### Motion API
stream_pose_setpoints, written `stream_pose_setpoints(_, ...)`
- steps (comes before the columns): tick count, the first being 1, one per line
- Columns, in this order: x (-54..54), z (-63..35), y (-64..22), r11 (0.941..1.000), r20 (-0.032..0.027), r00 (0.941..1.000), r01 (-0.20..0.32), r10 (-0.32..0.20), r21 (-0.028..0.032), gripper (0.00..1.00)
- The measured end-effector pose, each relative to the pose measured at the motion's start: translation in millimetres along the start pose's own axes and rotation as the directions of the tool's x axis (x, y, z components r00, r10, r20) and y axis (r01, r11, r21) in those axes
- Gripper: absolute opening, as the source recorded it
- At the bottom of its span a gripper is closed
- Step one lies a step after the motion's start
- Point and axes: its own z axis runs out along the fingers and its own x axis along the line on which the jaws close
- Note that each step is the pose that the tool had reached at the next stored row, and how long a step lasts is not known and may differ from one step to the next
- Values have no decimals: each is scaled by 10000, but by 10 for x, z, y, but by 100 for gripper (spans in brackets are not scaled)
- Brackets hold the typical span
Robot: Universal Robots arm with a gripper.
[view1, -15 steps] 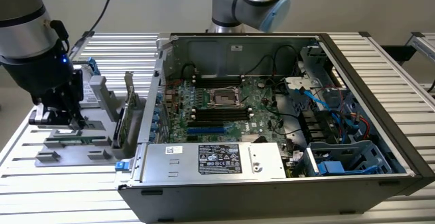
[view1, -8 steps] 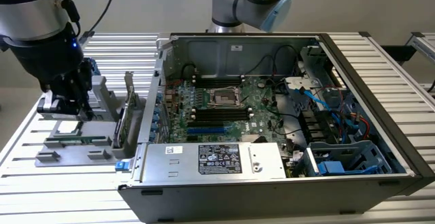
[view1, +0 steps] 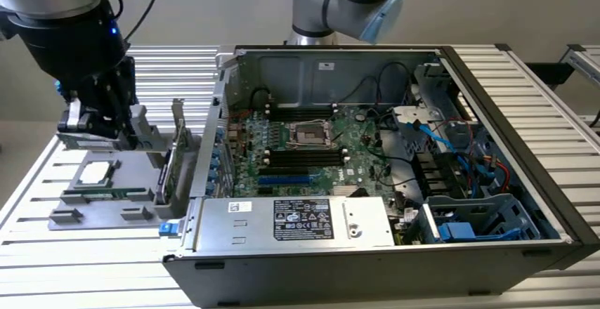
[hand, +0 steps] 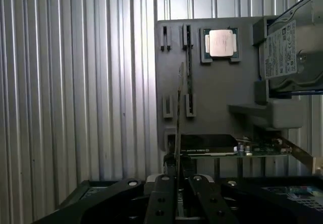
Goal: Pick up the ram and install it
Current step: 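Pick up the ram and move it above insertion slot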
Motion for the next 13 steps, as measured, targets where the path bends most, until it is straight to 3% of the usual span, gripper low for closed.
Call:
stream_pose_setpoints(6, -7, -185, -199, 10000, 59, 10000, 24, -24, -1, 15)
stream_pose_setpoints(13, -20, -275, -492, 10000, 76, 10000, 34, -34, -3, 15)
